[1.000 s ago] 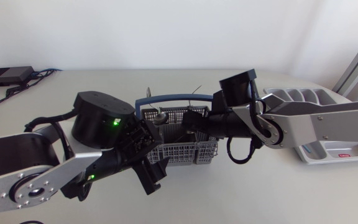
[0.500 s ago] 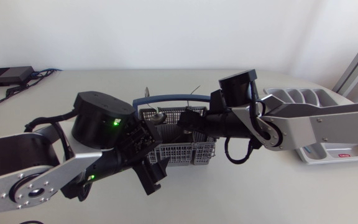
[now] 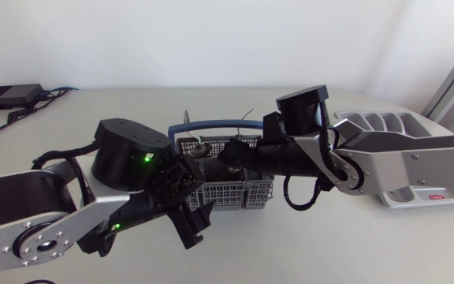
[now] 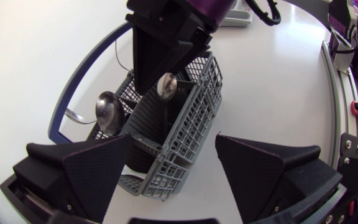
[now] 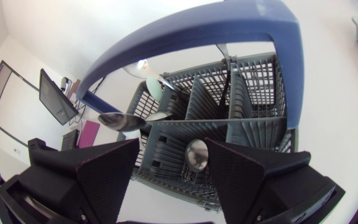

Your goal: Sort the cutlery from the basket into the organizer compartments.

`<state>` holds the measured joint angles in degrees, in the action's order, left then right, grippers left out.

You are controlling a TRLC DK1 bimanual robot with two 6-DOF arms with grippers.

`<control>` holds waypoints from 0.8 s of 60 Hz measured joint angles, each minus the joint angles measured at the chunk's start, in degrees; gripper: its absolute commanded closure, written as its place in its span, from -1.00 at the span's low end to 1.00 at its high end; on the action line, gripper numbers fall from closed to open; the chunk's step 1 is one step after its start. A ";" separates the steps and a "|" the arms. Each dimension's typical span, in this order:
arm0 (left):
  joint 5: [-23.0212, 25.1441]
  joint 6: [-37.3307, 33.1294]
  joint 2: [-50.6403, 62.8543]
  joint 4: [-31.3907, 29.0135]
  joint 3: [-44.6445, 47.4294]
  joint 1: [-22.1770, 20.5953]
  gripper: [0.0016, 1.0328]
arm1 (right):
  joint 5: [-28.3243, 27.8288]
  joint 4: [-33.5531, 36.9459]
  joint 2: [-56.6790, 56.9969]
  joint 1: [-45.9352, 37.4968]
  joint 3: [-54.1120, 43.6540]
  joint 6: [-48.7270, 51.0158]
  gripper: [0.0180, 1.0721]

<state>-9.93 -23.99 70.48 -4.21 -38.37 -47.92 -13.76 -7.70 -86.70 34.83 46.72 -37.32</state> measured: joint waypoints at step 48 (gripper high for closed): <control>0.00 0.00 -0.07 -0.22 0.20 0.00 -0.78 | -4.85 9.51 -3.74 0.00 3.85 0.55 0.05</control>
<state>-9.93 -23.99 70.41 -4.43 -38.17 -47.92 -18.61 1.80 -90.43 34.83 50.57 -36.77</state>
